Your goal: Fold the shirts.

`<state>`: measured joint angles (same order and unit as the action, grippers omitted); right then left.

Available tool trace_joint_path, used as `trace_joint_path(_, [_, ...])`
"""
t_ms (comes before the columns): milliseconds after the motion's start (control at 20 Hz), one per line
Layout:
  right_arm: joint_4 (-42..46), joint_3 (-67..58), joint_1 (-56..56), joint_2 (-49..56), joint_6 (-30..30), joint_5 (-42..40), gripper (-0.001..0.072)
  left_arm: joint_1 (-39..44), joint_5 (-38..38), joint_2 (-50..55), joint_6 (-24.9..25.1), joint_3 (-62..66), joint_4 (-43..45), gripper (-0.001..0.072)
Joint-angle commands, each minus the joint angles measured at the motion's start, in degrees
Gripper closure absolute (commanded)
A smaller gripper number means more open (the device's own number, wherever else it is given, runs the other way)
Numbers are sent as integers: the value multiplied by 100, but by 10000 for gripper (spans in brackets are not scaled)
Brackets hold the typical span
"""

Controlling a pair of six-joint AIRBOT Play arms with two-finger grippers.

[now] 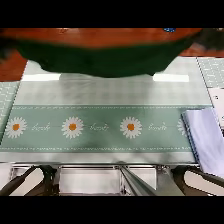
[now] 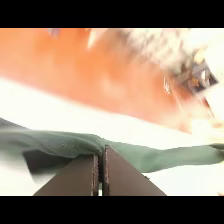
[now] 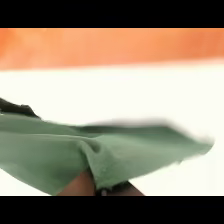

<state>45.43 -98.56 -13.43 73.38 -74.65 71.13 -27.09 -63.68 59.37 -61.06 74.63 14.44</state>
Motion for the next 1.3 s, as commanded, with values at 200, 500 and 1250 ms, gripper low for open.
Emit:
trace_joint_path(200, [1484,-1600,4,-1711,-247,570,690,-57,520,-1709,-1202,2140,2813,690])
trace_joint_path(500, [2177,-1329,4,-2776,-800,1296,690,-37,-72,-3097,-2013,2140,5549,690])
trace_joint_path(1250, [494,2103,24,-649,-68,-225,690,748,765,-863,-2212,-1322,4503,690])
